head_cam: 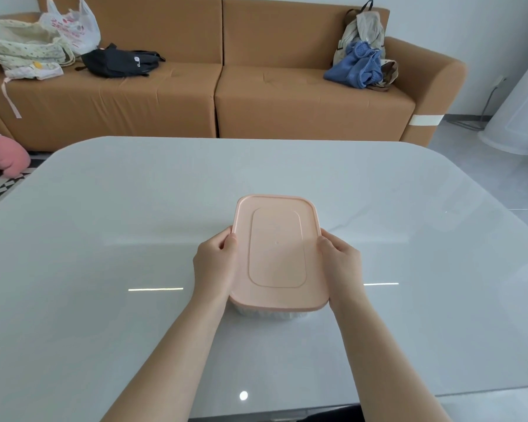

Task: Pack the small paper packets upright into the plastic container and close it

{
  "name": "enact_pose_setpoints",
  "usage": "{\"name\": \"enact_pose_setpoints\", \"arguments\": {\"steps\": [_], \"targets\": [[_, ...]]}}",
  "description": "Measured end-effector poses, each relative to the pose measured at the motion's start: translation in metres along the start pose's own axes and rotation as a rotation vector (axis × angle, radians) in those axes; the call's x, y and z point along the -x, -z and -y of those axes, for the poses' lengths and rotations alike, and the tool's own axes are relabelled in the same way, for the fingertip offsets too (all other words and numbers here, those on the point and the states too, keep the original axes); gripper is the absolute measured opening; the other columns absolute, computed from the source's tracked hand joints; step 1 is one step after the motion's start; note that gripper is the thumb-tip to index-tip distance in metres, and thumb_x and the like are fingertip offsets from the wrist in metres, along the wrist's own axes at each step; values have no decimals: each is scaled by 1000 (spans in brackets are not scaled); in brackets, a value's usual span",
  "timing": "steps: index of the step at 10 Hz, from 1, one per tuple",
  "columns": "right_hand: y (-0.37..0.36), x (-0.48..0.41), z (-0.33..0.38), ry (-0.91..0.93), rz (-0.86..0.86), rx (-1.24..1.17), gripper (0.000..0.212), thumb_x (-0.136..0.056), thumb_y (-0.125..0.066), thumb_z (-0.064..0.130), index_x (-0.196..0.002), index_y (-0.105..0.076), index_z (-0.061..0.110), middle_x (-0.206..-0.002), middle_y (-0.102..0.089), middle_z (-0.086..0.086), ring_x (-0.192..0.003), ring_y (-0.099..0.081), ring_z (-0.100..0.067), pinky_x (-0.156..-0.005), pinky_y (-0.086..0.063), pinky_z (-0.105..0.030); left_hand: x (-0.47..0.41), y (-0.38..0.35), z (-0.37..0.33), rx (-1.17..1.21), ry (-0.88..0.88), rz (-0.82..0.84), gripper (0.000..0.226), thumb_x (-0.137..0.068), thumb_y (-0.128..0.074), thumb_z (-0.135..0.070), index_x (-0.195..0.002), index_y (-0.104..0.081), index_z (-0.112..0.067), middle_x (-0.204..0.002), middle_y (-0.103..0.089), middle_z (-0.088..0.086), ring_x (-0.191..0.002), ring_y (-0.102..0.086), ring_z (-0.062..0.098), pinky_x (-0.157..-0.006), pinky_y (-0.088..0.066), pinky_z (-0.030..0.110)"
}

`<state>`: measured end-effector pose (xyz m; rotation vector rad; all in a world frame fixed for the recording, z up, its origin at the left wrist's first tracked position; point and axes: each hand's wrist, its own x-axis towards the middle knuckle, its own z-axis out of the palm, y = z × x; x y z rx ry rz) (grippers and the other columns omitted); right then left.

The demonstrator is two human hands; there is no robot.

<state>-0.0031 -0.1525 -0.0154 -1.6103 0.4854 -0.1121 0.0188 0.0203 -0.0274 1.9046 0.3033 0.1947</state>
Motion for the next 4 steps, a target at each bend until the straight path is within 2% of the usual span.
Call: {"name": "enact_pose_setpoints", "arguments": {"steps": [1, 2, 3, 4], "targets": [[-1, -7, -4, 45, -51, 73, 35, -82, -40, 15, -89, -73, 23, -68, -41, -2, -63, -33, -17, -62, -29, -27, -1, -1, -2, -49, -36, -15, 26, -90, -41, -14, -68, -32, -6, -62, -24, 2, -61, -21, 17, -59, -14, 32], [-2, -9, -4, 110, -79, 142, 33, -84, -39, 14, -74, -67, 28, -54, -33, 7, -53, -28, -15, -45, -22, -20, -3, -2, -4, -112, -101, -32, 26, -89, -39, -13, -67, -25, -13, -60, -22, 0, -59, -19, 16, -58, -14, 32], [-2, -8, -4, 108, -81, 179, 32, -86, -39, 15, -72, -63, 31, -48, -30, 10, -47, -28, -11, -41, -24, -19, -2, -2, -4, -106, -78, -30, 28, -89, -40, -15, -65, -25, -16, -58, -23, -1, -59, -20, 16, -57, -15, 32], [-1, -8, 0, 109, -89, 223, 33, -93, -41, 22, -111, -68, 27, -59, -51, 16, -64, -49, -6, -62, -39, -23, -5, -2, -5, -119, -83, -40, 31, -91, -40, -18, -63, -27, -17, -58, -27, -2, -59, -26, 18, -55, -18, 32]]}}
